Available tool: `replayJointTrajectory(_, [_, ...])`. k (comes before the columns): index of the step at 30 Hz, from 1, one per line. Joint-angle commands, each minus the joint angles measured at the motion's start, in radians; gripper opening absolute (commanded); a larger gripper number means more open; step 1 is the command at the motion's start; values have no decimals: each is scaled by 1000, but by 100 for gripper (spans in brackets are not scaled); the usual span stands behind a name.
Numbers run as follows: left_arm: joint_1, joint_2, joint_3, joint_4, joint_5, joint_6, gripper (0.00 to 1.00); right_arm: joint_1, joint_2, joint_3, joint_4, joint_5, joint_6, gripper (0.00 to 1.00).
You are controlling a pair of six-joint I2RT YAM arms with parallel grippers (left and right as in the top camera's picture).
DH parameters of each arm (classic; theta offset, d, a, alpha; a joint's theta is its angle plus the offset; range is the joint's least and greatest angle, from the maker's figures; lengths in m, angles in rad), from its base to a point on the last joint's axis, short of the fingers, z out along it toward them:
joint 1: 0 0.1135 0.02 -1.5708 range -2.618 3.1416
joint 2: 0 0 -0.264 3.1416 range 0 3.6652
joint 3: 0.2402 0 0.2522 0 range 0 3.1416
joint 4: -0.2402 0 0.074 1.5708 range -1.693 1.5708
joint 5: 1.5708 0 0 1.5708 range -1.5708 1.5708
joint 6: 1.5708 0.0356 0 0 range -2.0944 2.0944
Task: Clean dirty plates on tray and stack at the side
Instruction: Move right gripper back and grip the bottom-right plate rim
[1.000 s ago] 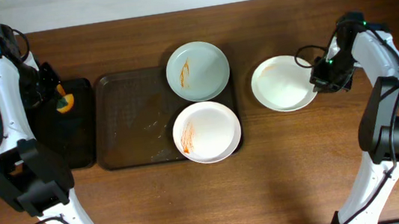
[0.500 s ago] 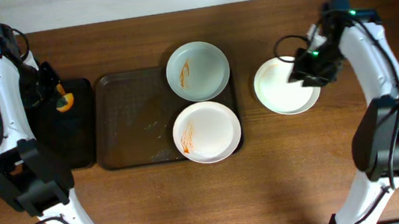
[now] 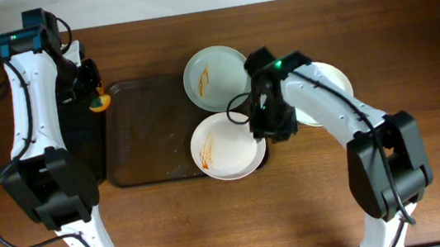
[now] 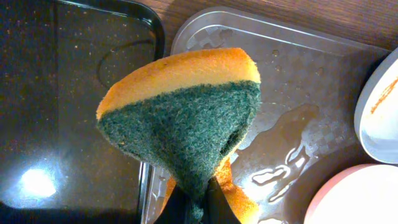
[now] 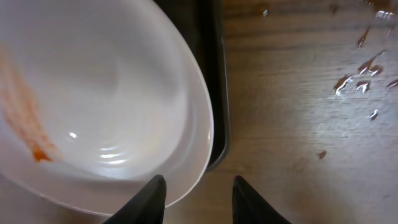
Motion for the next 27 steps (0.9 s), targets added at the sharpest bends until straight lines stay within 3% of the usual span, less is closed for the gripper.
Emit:
replayJointTrajectory(1, [6,-2,19,5,-4,19,1,10,2,-47,34,35,48,35])
replayJointTrajectory(14, [6,-2,19,14,-4,19,1,45,52,-132,137,-2,58,16])
replayJointTrajectory(17, [6,-2,19,18,-4,19,1,43,65,-132,139,-17,58,4])
replayJointTrajectory(23, [6,-2,19,21,-4,19,1,73,45,-59,101,8,-7,4])
replayJointTrajectory(27, [6,-2,19,23,-4,19,1,170,31,41,151,65,-7,4])
